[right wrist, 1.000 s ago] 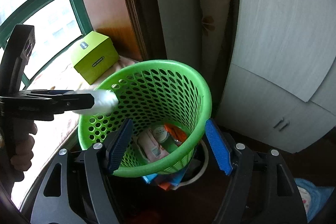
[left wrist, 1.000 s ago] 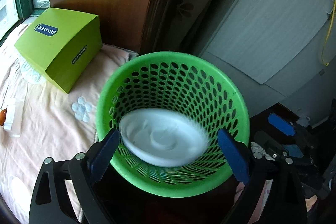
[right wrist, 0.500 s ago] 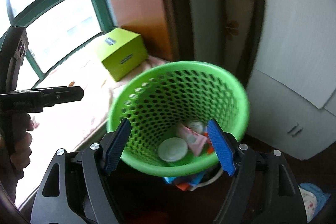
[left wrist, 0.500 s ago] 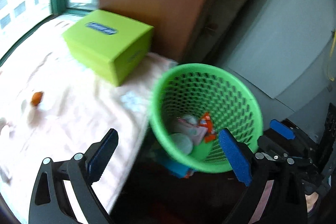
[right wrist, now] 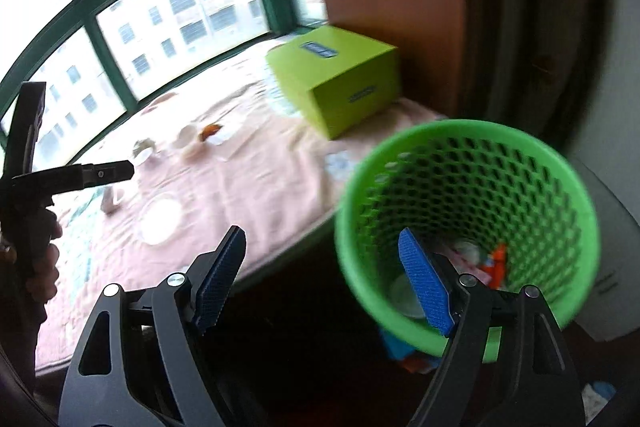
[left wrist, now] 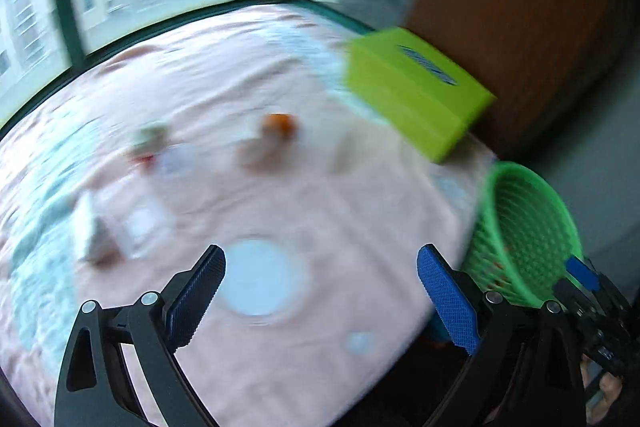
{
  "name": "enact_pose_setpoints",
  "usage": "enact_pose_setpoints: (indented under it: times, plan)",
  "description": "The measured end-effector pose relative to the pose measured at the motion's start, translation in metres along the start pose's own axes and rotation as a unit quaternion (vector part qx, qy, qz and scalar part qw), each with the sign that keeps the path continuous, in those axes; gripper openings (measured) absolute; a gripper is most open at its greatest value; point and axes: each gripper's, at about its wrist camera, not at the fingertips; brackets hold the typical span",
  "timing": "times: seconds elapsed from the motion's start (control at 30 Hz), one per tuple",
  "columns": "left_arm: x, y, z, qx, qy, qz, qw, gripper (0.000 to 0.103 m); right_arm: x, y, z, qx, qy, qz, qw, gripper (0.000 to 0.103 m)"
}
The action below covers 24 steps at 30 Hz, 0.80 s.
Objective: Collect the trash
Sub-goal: 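Move both tools back over the table, the left tool to the white foam block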
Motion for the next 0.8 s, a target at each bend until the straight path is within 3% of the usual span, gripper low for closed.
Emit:
enact_pose_setpoints:
  times: [0.17,0.43,0.8]
  plan:
    - [-0.005,0.005,0.069,-0.045,0.066,-0.007,0.9968,0.093,-0.005,-0.021,0.032,-0.021,0.027,0.015,0.999,0.079]
    - [-0.015,-0.002,0.176,-0.081,0.182,0.003,0.9799,0.093,-0.011,-0.051,0.079,-0.058,0.058,0.038,0.996,0.079]
    - [-0.013,-0.041,0.236,-0.059,0.251,0.044,0.9651,0.093,-0.020,-0.087,0.124,-0.089,0.088,0.066,0.990,0.079]
Point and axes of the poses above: each gripper's, at about its wrist camera, not at the fingertips, and y roughly against the way its jaws point, z to its left, x to its underside, and after that the axes turned 7 degrees about z, right-handed
